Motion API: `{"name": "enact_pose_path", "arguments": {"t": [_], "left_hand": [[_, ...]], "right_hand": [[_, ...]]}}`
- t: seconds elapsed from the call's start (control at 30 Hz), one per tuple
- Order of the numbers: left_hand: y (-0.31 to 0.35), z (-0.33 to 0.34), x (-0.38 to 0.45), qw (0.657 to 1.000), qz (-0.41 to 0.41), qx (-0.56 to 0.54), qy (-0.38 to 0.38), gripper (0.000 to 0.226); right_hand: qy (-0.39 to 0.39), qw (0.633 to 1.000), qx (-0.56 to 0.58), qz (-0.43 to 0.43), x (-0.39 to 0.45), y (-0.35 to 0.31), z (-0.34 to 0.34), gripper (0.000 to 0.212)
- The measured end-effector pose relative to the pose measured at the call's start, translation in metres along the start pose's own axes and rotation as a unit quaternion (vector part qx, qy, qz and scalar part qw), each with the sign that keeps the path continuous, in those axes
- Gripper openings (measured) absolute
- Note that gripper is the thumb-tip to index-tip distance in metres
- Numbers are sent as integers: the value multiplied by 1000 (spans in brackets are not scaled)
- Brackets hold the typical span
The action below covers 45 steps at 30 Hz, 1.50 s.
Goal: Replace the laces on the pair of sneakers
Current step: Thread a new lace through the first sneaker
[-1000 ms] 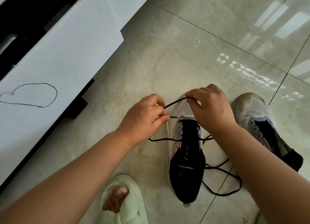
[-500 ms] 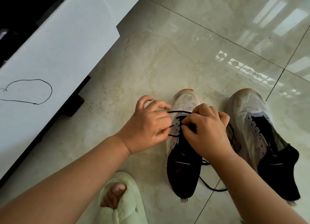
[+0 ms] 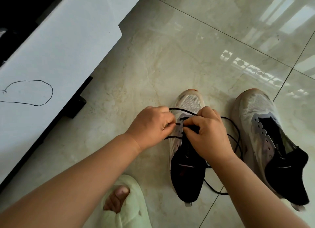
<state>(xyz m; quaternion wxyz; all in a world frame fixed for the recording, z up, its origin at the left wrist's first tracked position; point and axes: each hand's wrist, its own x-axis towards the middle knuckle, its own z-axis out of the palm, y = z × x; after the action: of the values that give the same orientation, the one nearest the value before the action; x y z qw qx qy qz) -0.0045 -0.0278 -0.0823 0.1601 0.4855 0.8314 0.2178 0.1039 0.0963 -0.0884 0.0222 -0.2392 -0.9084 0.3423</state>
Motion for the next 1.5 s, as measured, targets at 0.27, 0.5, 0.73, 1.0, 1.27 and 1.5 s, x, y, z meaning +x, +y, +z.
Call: {"name": "enact_pose_path", "arguments": {"t": [0.27,0.5,0.73,1.0,1.27,1.5], "left_hand": [[8,-13,13,994,69,59,-57,25],[14,-9,23,978,88,131,-139,19],[18,-9,34,960,87,178,-199,16],[3,5,14,990,-26,2,-137,13],[12,14,-11,951,-205,-220,-77,24],[39,29,-18,943,-304,-133,-41,43]], "right_hand": [[3,1000,-1,-14,1,1,0,12],[0,1000,11,-1,0,-1,2,13],[-2,1000,30,-3,-1,0,4,16],[19,998,57,12,-3,1,14,10],[2,997,78,-3,1,4,12,12],[-46,988,147,-2,0,4,8,16]]}}
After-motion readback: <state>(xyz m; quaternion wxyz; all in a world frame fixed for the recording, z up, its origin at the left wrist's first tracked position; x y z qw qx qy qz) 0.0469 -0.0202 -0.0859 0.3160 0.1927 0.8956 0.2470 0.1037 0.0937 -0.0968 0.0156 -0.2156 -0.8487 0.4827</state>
